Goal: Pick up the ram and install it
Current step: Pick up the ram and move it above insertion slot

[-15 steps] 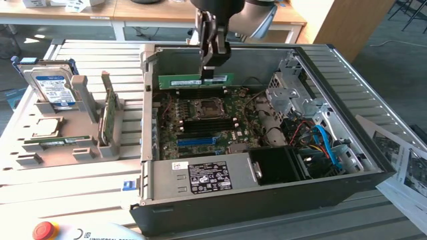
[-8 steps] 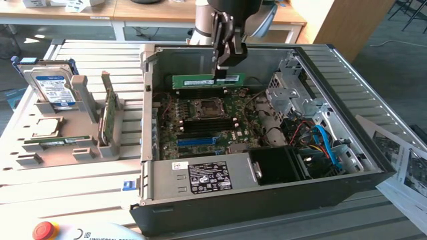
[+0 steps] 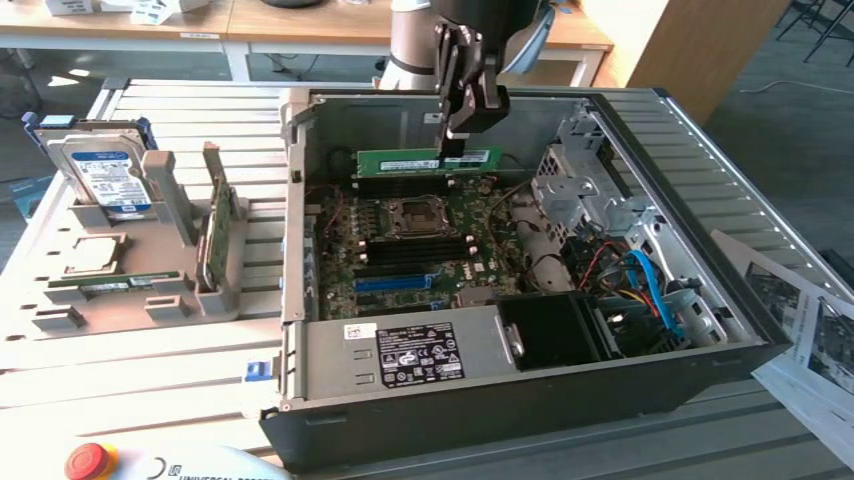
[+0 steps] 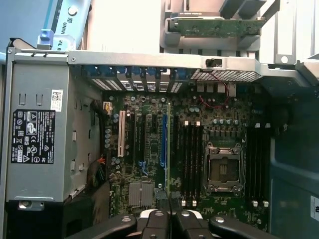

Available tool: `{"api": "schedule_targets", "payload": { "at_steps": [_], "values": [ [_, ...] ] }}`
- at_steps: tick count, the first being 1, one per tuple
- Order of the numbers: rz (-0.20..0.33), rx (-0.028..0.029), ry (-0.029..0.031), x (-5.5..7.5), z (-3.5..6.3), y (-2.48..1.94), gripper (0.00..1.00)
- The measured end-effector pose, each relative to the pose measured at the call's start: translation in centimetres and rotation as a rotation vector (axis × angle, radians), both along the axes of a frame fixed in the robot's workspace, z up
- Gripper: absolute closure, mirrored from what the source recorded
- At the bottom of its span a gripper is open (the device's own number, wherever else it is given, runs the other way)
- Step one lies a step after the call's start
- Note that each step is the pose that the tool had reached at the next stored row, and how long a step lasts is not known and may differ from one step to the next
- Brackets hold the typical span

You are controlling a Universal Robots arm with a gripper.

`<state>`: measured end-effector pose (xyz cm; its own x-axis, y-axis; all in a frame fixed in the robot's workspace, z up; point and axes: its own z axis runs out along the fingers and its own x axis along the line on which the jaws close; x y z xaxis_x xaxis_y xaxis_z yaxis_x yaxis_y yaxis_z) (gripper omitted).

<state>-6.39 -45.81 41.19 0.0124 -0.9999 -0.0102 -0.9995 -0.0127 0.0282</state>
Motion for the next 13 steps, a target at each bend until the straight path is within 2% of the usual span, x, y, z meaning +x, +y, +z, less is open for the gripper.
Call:
{"api": "schedule_targets", "payload": {
  "at_steps": [13],
  "values": [
    [-0.004,0.0001,0.0001,0.2,0.0,-0.01,0.88]
  ]
}}
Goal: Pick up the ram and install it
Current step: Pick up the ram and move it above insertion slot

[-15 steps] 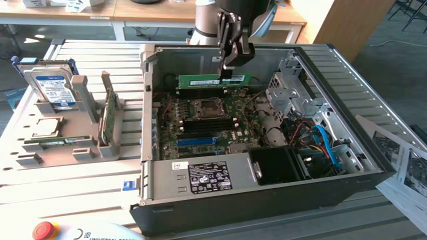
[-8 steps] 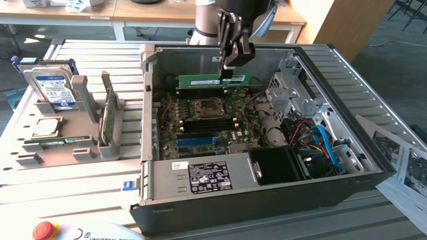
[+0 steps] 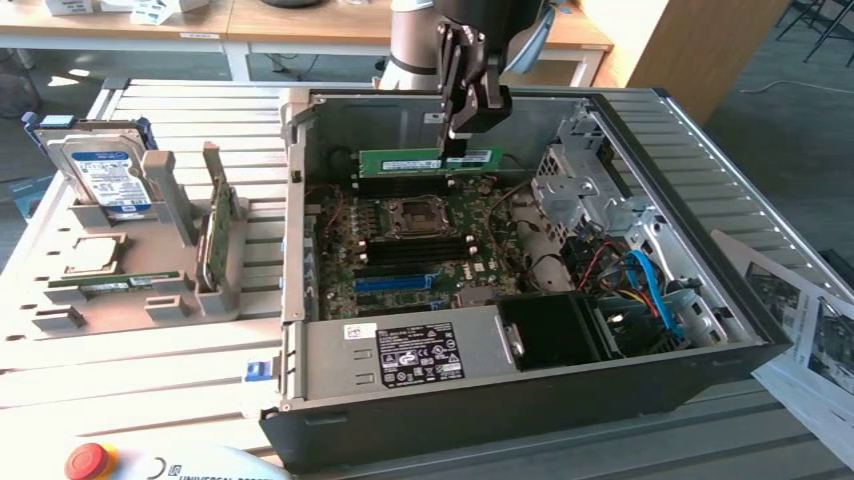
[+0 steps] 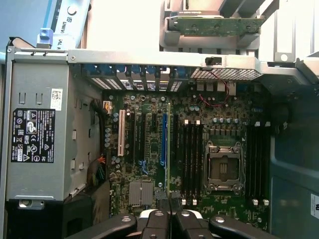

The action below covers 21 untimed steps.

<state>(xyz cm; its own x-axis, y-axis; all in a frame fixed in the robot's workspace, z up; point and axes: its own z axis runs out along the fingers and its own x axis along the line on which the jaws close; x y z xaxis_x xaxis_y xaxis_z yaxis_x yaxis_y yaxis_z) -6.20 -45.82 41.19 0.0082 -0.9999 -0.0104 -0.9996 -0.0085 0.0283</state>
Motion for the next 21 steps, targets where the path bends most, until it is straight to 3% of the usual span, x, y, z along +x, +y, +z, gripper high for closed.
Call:
{"api": "schedule_targets", "payload": {
  "at_steps": [7,14,21],
  "values": [
    [0.0,-0.0001,0.0043,0.15,0.0,0.0,0.88],
    [0.0,0.0001,0.0044,0.16,-0.05,0.01,0.88],
    [0.0,0.0,0.0045,0.31,-0.2,0.5,0.88]
  ]
}}
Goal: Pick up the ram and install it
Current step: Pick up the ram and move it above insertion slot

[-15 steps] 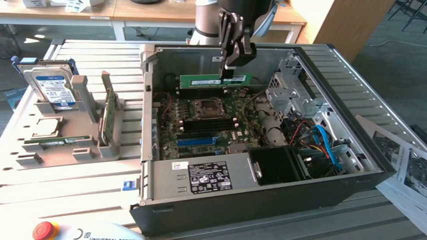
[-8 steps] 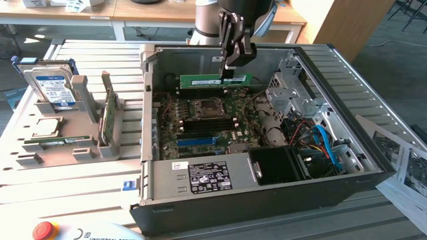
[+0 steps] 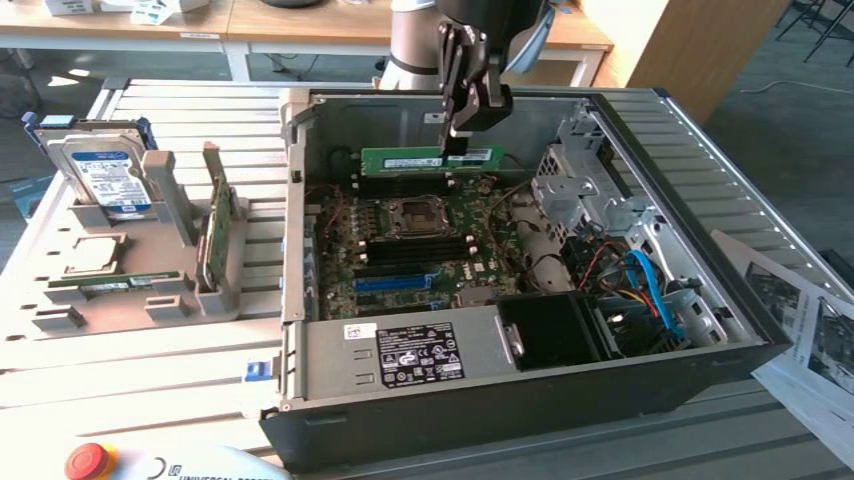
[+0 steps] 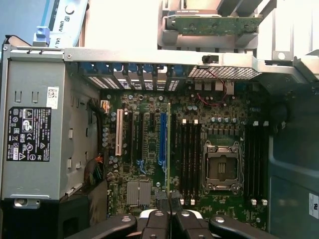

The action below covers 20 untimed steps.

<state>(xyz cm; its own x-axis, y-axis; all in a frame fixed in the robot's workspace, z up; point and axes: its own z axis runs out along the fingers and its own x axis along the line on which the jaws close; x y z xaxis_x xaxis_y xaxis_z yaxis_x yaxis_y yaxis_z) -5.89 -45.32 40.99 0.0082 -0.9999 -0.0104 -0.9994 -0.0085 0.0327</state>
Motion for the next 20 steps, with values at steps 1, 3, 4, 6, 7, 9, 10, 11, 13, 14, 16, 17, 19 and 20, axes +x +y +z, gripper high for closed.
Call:
{"api": "schedule_targets", "payload": {
  "at_steps": [1,3,4,6,7,9,10,11,13,14,16,17,19,20],
  "values": [
    [0.0,0.0001,0.0,0.0,-0.02,0.09,0.88],
    [0.0,-0.0001,0.0,0.1,-0.06,0.25,0.88],
    [0.0,-0.0001,0.0,0.1,-0.08,0.34,0.88],
    [0.0,0.0,0.0,0.2,-0.12,0.49,0.88],
    [0.0,0.0,0.0,0.2,-0.14,0.56,0.88],
    [0.0,0.0,0.0001,0.2,-0.18,0.71,0.88],
    [0.0,0.0,0.0,0.3,-0.2,0.79,0.88],
    [0.0,-0.0001,0.0,0.3,-0.22,0.86,0.88],
    [0.0,0.0,0.0,0.4,-0.26,1.03,0.88],
    [0.0,0.0,0.0,0.4,-0.29,1.12,0.88],
    [-0.001,-0.0001,0.0,0.4,-0.33,1.33,0.88],
    [-0.001,-0.0001,0.0001,0.5,-0.36,1.45,0.88],
    [-0.001,-0.0001,0.0,0.5,-0.41,1.71,0.88],
    [-0.001,-0.0001,0.0001,0.5,-0.43,1.85,0.88]
  ]
}}
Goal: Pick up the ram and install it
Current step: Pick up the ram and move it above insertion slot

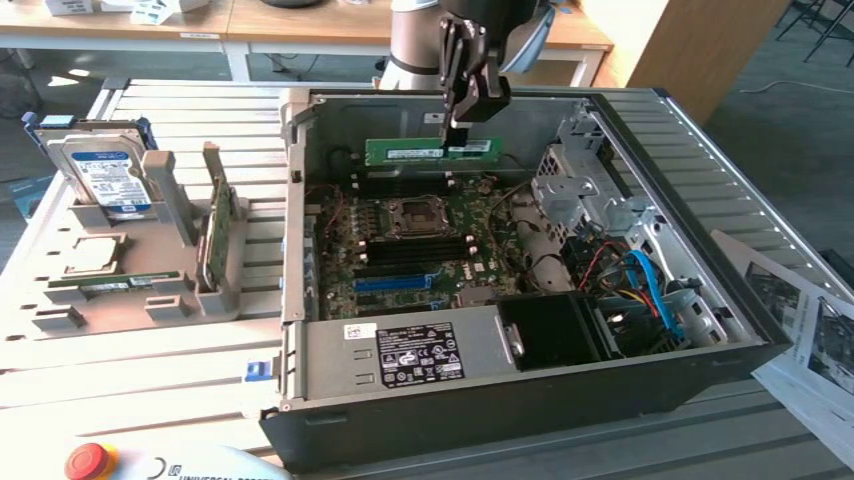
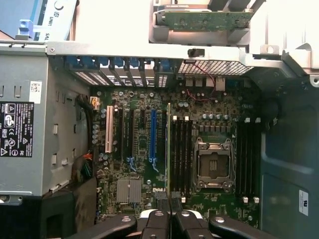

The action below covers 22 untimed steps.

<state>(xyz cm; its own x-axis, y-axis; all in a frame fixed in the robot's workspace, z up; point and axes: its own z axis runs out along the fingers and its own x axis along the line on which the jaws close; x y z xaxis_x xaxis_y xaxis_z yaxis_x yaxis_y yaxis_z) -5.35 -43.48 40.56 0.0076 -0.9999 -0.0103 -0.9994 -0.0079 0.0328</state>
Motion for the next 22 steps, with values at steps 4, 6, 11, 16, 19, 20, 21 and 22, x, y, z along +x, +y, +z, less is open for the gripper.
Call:
{"api": "schedule_targets", "payload": {
  "at_steps": [4,6,11,16,19,20,21,22],
  "values": [
    [0.0,0.0,0.0,0.1,-0.09,0.59,0.88],
    [0.0,0.0,0.0,0.1,-0.14,0.91,0.88],
    [0.0,0.0002,-0.0001,0.2,-0.23,1.58,0.88],
    [0.0,0.0001,-0.0001,0.2,-0.23,1.65,0.88],
    [0.0,0.0001,-0.0005,0.2,-0.31,1.66,0.88],
    [0.0,0.0,-0.0007,0.2,-0.38,1.66,0.88],
    [0.0,0.0,-0.0009,0.2,-0.46,1.66,0.88],
    [0.0,0.0001,-0.001,0.2,-0.55,1.66,0.88]
  ]
}}
